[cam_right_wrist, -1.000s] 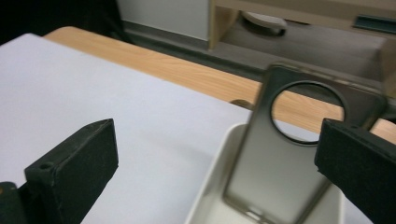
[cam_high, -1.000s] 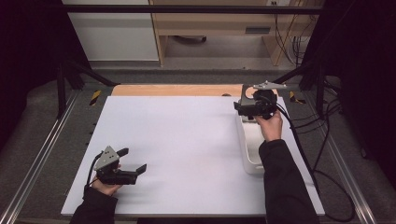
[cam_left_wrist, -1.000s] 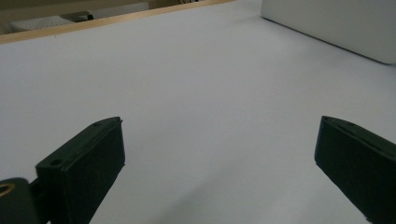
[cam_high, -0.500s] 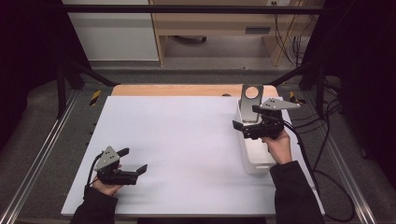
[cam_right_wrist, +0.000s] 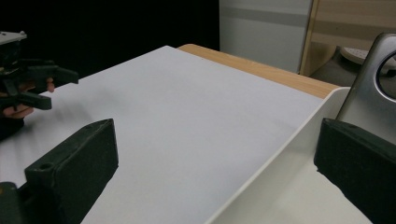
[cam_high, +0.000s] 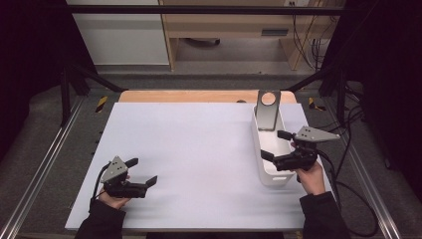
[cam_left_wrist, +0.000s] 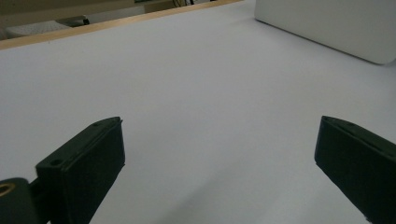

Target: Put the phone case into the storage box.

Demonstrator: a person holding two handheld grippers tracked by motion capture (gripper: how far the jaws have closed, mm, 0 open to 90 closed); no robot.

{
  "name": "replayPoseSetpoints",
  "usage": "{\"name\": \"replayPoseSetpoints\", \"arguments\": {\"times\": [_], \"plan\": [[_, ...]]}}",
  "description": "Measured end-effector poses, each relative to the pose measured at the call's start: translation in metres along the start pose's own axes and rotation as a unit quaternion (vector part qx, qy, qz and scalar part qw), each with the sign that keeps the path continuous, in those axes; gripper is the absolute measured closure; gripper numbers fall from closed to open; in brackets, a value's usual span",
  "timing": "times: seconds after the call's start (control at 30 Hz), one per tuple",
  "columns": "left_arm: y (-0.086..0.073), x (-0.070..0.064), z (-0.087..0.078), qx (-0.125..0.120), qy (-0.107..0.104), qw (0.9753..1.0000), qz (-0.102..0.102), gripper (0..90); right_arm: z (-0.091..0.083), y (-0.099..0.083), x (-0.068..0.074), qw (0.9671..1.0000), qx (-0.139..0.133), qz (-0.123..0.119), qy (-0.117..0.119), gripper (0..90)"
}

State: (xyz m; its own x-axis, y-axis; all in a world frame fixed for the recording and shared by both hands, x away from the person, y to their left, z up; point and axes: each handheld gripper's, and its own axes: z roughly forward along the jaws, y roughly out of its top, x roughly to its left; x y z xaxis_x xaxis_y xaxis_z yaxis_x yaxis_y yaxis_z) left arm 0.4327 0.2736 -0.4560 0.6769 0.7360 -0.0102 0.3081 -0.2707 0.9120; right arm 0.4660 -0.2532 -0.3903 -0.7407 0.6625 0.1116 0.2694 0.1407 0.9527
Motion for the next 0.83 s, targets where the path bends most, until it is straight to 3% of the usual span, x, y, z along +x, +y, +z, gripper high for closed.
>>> {"name": "replayPoseSetpoints", "arguments": {"times": [0.33, 0.83], "plan": [[0.001, -0.001, 0.0, -0.003, -0.003, 1.0, 0.003, 1.2, -0.027, -0.031, -0.005, 0.9996, -0.022, -0.014, 0.013, 0.3], [0.003, -0.003, -0.002, -0.01, -0.008, 0.9999, 0.007, 1.2, -0.043, -0.06, -0.012, 0.9992, -0.032, -0.019, 0.014, 0.3]]}}
